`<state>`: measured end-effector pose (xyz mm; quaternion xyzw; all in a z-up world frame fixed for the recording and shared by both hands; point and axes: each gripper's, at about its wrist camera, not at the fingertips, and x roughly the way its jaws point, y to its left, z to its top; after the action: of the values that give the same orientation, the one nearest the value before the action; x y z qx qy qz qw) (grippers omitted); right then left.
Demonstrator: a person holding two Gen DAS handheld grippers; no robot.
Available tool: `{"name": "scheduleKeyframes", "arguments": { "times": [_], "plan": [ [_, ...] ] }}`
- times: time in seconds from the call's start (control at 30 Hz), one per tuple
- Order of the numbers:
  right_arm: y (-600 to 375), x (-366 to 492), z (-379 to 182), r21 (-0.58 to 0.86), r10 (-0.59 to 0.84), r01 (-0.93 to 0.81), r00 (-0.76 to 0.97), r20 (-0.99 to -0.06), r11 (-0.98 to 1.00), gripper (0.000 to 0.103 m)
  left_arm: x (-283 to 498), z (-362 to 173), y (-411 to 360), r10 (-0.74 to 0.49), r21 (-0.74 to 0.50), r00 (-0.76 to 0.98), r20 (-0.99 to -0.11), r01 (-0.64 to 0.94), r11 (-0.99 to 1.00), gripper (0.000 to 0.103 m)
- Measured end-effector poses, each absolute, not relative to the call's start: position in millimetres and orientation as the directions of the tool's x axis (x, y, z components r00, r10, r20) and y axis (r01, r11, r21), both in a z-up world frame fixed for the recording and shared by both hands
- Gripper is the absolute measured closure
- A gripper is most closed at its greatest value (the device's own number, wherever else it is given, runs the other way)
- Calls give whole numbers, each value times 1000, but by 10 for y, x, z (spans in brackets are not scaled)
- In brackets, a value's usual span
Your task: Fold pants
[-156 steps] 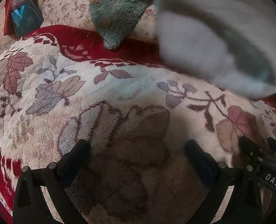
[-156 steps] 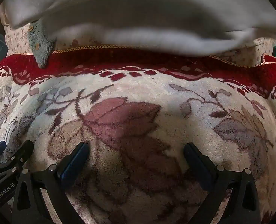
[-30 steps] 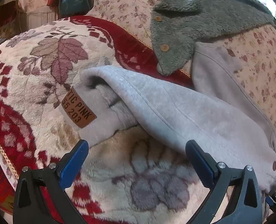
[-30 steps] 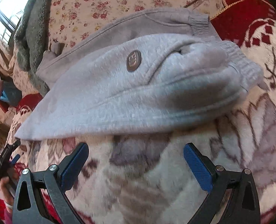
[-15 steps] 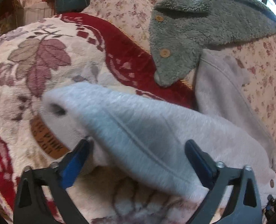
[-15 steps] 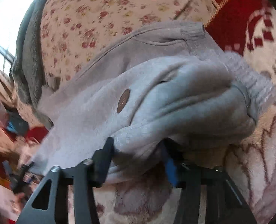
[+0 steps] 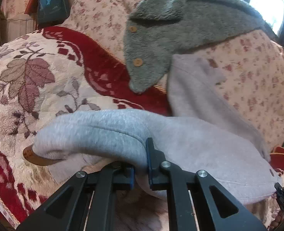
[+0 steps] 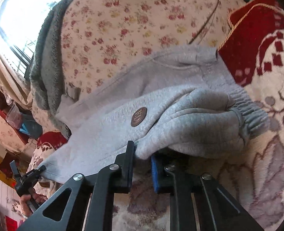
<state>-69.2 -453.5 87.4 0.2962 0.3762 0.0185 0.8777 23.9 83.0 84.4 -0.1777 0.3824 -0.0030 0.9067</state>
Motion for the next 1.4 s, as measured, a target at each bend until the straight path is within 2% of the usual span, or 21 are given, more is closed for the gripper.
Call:
{"name": "scheduleKeyframes", "arguments": {
  "times": [0.17,0.5,0.87,0.93,0.97,1.0,1.03,1.1,1.17,1.4],
  "plan": [
    [-4612,-905,1099,522,247,168,736,-631,836,88,37,1021,762,-202,-361,715,-670,-75,930,93],
    [-4805,-1573,1354,470,224,151,727,-649,870,89,-633,992,520,-267,-321,678,-685,48,946,93],
    [-4862,-1827,820,385,182,226,603,-777,895,88,-904,680,529,-240,-302,626,-742,8,953,92],
    [-4904,-1819,810,402,195,242,589,-784,883,84,-924,665,586,-228,-313,631,-742,-25,950,74],
    [-4932,-1817,823,405,196,258,577,-793,877,81,-933,672,620,-218,-316,637,-739,-42,948,49],
    [-4953,-1823,856,397,188,273,565,-803,876,74,-948,689,668,-214,-329,649,-730,-59,943,33],
    [-4948,-1834,890,387,182,272,562,-807,881,70,-975,718,739,-214,-354,668,-712,-79,932,30],
    [-4920,-1873,995,354,158,259,561,-812,899,47,-988,770,860,-212,-387,690,-692,-107,916,27],
    [-4864,-1907,1110,336,147,232,580,-801,913,36,-951,775,929,-210,-395,686,-697,-122,911,22],
    [-4533,-1781,1271,395,244,132,598,-763,909,36,-693,718,1132,-225,-466,660,-717,-213,859,22]
  ]
}}
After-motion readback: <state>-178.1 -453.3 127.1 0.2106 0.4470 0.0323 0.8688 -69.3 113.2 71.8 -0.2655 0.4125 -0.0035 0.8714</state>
